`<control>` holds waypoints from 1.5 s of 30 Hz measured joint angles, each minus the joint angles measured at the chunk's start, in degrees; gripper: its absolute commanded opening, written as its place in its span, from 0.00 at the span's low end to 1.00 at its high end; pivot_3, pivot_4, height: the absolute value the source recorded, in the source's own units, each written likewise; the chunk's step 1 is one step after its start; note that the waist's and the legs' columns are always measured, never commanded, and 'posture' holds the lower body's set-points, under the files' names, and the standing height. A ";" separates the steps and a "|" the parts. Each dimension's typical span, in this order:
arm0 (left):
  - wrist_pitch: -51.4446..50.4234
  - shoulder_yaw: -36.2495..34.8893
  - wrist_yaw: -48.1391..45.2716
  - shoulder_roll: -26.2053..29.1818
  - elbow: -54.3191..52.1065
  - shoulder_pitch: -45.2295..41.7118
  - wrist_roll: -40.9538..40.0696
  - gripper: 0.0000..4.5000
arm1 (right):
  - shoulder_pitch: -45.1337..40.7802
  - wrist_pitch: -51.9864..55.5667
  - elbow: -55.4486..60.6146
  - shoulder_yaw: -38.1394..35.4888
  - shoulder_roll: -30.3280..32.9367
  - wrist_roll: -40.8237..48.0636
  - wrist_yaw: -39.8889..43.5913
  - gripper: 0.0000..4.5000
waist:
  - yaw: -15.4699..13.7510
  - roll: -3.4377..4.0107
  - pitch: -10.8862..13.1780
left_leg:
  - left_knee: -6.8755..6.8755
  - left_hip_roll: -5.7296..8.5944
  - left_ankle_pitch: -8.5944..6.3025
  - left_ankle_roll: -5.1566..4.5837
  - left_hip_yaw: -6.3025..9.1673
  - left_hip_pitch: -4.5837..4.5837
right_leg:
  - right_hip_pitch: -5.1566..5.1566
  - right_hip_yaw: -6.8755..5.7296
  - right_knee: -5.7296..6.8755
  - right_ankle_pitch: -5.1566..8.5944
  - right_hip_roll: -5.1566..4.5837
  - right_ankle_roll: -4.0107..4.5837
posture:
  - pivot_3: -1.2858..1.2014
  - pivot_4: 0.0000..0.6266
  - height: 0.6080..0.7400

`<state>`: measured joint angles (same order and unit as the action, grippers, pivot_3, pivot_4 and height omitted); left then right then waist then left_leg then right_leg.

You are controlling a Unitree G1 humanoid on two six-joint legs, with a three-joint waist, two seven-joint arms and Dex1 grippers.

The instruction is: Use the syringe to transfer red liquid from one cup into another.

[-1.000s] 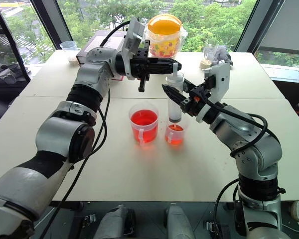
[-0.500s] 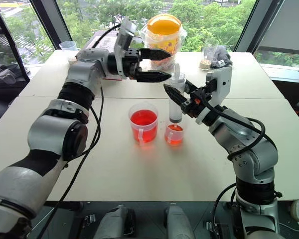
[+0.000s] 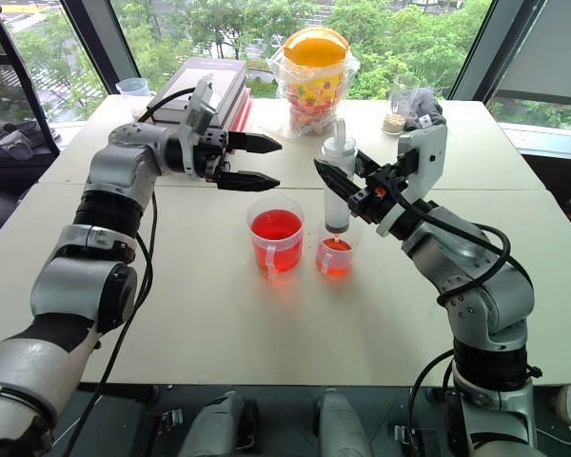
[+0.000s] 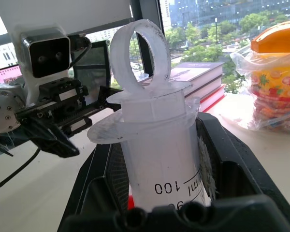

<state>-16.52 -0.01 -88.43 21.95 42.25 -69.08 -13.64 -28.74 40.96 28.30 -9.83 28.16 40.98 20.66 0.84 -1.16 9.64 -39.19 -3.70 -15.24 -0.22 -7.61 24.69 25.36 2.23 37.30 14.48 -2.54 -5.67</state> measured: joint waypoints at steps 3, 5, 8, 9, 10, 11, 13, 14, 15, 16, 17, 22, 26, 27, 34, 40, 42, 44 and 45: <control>-1.94 0.40 0.10 0.63 -4.59 1.62 -0.93 1.00 | -4.95 3.19 -1.46 -2.43 0.75 3.71 -1.71 0.35 | 0.05 0.00 0.00 | -0.01 0.00 0.00 0.00 -0.01 -0.02 | 0.00 0.01 0.06 0.00 -0.01 0.00 | 0.52 0.24 1.00; -3.04 0.94 0.14 0.82 -6.90 3.04 -1.63 1.00 | -11.81 8.79 -4.52 -6.39 2.85 8.45 -6.00 0.35 | 0.09 0.00 0.00 | -0.01 -0.02 0.00 0.00 -0.02 -0.05 | -0.01 0.01 0.08 -0.01 -0.02 0.01 | 0.52 0.24 1.00; -4.09 1.47 0.29 1.06 -9.24 4.70 -2.03 1.00 | -24.50 20.47 -14.66 -14.46 6.86 16.86 -16.75 0.35 | 0.00 0.00 0.00 | -0.01 -0.05 0.01 0.01 -0.05 -0.09 | 0.01 0.01 0.16 0.00 -0.06 0.03 | 0.52 0.24 1.00; -4.34 1.45 0.49 1.36 -9.72 5.04 -2.18 1.00 | -27.09 23.91 -17.07 -16.26 8.13 18.48 -19.38 0.35 | -0.10 0.00 -0.01 | 0.01 -0.05 0.01 0.01 -0.03 -0.10 | 0.00 -0.02 0.16 0.00 -0.07 0.04 | 0.52 0.24 1.00; -4.40 1.43 0.83 1.54 -10.03 5.36 -2.28 1.00 | -29.53 28.59 -20.15 -16.61 10.10 19.08 -21.11 0.35 | -0.08 0.02 -0.01 | 0.03 -0.05 0.01 0.01 -0.05 -0.10 | 0.02 0.00 0.15 0.01 -0.07 0.05 | 0.52 0.24 1.00; -4.42 1.46 1.18 1.36 -10.50 5.62 -2.43 1.00 | -31.37 33.74 -23.73 -16.29 12.41 18.93 -22.12 0.35 | -0.06 0.02 -0.01 | 0.06 -0.04 0.01 0.01 -0.05 -0.08 | 0.01 0.01 0.07 0.01 -0.08 0.06 | 0.52 0.24 1.00; -4.41 1.48 1.74 0.72 -11.39 6.08 -2.97 1.00 | -33.86 44.30 -30.99 -13.78 16.96 17.66 -22.59 0.35 | -0.05 0.02 -0.02 | 0.06 -0.04 -0.02 -0.03 -0.06 -0.06 | 0.03 0.06 -0.01 0.05 -0.12 0.13 | 0.52 0.24 1.00; -4.40 1.48 1.98 0.54 -11.80 6.38 -3.23 1.00 | -33.89 47.34 -33.31 -12.01 18.48 17.32 -22.50 0.35 | -0.01 0.02 -0.02 | 0.07 -0.04 -0.04 -0.07 -0.04 -0.06 | 0.03 0.09 -0.05 0.05 -0.12 0.14 | 0.52 0.24 1.00; -4.39 1.53 2.37 0.26 -12.17 6.78 -3.35 1.00 | -32.88 49.86 -35.96 -9.06 20.38 17.26 -21.84 0.35 | 0.04 0.02 -0.02 | 0.07 -0.03 -0.05 -0.09 -0.05 -0.05 | 0.04 0.12 -0.08 0.05 -0.12 0.12 | 0.52 0.24 1.00; -4.39 1.52 2.47 0.27 -12.43 7.07 -3.37 1.00 | -32.06 50.60 -37.18 -7.78 20.88 17.20 -21.56 0.35 | 0.09 0.02 -0.02 | 0.07 -0.03 -0.07 -0.11 -0.05 -0.04 | 0.04 0.13 -0.10 0.02 -0.11 0.08 | 0.52 0.24 1.00; -4.39 1.55 2.64 0.23 -12.88 7.54 -3.38 1.00 | -30.90 51.11 -38.68 -5.87 21.66 17.21 -20.92 0.35 | 0.20 0.02 -0.02 | 0.07 -0.02 -0.07 -0.13 -0.07 -0.04 | 0.05 0.16 -0.10 0.00 -0.11 0.05 | 0.52 0.24 1.00; -4.26 1.80 3.27 0.22 -14.57 8.97 -3.41 1.00 | -28.47 51.15 -46.26 1.14 22.55 14.79 -18.28 0.35 | 0.34 0.04 -0.02 | 0.06 -0.03 -0.07 -0.12 -0.06 -0.05 | 0.08 0.17 -0.04 -0.01 -0.05 0.02 | 0.52 0.24 1.00; -4.53 2.65 3.45 1.09 -16.51 11.27 -3.48 1.00 | -26.94 51.11 -49.47 4.96 20.83 9.19 -15.19 0.35 | 0.36 0.05 -0.03 | 0.05 -0.03 -0.07 -0.12 -0.07 -0.05 | 0.09 0.18 -0.04 -0.01 -0.05 0.02 | 0.52 0.24 1.00; -4.76 2.66 3.47 1.22 -16.92 11.71 -3.81 1.00 | -26.79 51.02 -50.22 5.56 20.27 7.91 -14.31 0.35 | 0.34 0.05 -0.03 | 0.04 -0.03 -0.07 -0.12 -0.07 -0.04 | 0.08 0.17 -0.04 -0.01 -0.05 0.01 | 0.52 0.24 1.00; -9.35 2.73 3.81 3.91 -23.82 14.91 -6.91 1.00 | -25.48 46.82 -53.88 9.80 17.20 -0.93 -7.66 0.35 | 0.28 0.06 -0.03 | 0.04 -0.02 -0.06 -0.11 -0.07 -0.04 | 0.08 0.17 -0.04 -0.01 -0.05 0.00 | 0.52 0.24 1.00; -11.77 3.23 4.65 5.59 -27.20 16.50 -8.30 1.00 | -25.33 44.59 -55.73 10.53 16.36 -5.96 -3.59 0.72 | 0.20 0.06 -0.03 | 0.03 -0.02 -0.06 -0.11 -0.08 -0.04 | 0.07 0.16 -0.04 -0.01 -0.05 0.00 | 0.52 0.24 1.00; -11.98 3.61 4.70 5.86 -27.82 16.70 -8.43 1.00 | -25.32 44.57 -55.66 10.44 16.32 -6.98 -2.36 0.93 | 0.21 0.06 -0.03 | 0.03 -0.02 -0.06 -0.11 -0.09 -0.04 | 0.07 0.16 -0.04 -0.01 -0.05 0.00 | 0.52 0.24 1.00; -12.07 3.75 4.64 6.26 -27.92 16.71 -8.63 1.00 | -25.17 44.80 -54.79 9.51 16.38 -7.65 -1.49 0.97 | 0.21 0.06 -0.03 | 0.03 -0.02 -0.06 -0.11 -0.09 -0.04 | 0.07 0.15 -0.04 -0.01 -0.04 0.00 | 0.52 0.24 1.00; -12.08 3.77 4.60 6.33 -27.92 16.70 -8.69 1.00 | -25.05 44.96 -54.10 9.02 16.51 -7.74 -1.17 0.97 | 0.20 0.06 -0.03 | 0.03 -0.02 -0.06 -0.11 -0.09 -0.04 | 0.07 0.15 -0.04 -0.01 -0.04 0.00 | 0.52 0.24 1.00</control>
<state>-28.60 3.76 -83.84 28.29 14.32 -52.38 -22.32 -53.79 85.92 -25.80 -0.81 44.68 33.24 19.50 1.04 -1.10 9.61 -39.15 -3.72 -15.30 -0.33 -7.70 24.65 25.44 2.38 37.26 14.47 -2.58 -5.67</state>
